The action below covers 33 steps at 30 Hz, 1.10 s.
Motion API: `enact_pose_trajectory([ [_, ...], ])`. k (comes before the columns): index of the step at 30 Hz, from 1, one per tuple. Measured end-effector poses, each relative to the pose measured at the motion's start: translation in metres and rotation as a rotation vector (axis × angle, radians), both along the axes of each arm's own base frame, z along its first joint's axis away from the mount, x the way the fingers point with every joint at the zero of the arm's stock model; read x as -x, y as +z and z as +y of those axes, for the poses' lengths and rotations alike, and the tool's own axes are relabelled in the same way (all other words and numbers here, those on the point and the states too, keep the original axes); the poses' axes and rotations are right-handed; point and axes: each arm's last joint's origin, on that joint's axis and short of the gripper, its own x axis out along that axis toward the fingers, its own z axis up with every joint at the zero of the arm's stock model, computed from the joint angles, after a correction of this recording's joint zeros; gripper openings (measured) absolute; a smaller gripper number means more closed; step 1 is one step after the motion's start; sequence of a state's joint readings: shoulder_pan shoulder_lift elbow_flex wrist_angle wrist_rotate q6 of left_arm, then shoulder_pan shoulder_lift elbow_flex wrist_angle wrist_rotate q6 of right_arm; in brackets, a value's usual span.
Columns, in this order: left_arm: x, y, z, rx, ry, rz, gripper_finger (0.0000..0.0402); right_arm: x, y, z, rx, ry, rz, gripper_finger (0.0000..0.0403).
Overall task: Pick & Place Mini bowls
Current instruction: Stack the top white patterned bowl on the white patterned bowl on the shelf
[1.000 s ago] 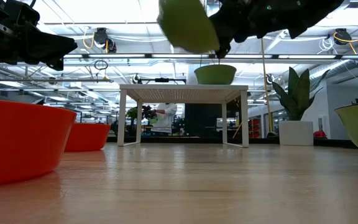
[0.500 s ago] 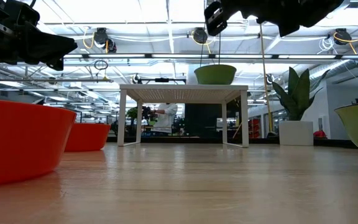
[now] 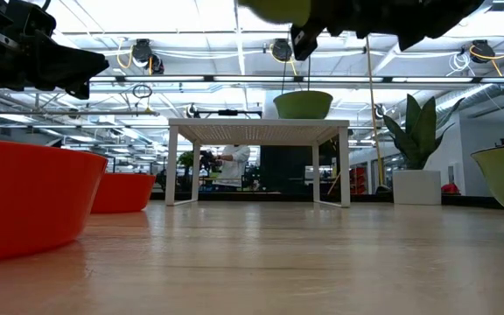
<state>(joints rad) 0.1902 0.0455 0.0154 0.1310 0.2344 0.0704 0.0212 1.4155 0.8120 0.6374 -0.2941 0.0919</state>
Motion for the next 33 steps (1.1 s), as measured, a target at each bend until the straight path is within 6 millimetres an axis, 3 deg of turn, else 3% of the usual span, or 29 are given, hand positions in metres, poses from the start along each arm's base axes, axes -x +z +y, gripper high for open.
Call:
enact_pose_trajectory([
  [11,0.000,0.000,0.000,0.000,0.000,0.000,0.0065,-0.001,0.000,-0.011,-0.006,-0.385,0.002,0.0000],
  [16,0.000,0.000,0.000,0.000,0.000,0.000,0.0065,-0.001,-0.001,-0.013,0.001,-0.450,0.006,0.0000],
  [21,0.000,0.000,0.000,0.000,0.000,0.000,0.0065,-0.001,-0.004,-0.012,0.026,-0.400,0.037,0.0000],
  [28,0.000,0.000,0.000,0.000,0.000,0.000,0.0065,0.000,-0.005,0.000,0.047,-0.020,0.036,0.0000],
  [33,0.000,0.000,0.000,0.000,0.000,0.000,0.0065,0.003,0.004,-0.004,-0.034,-0.018,0.011,0.0000],
])
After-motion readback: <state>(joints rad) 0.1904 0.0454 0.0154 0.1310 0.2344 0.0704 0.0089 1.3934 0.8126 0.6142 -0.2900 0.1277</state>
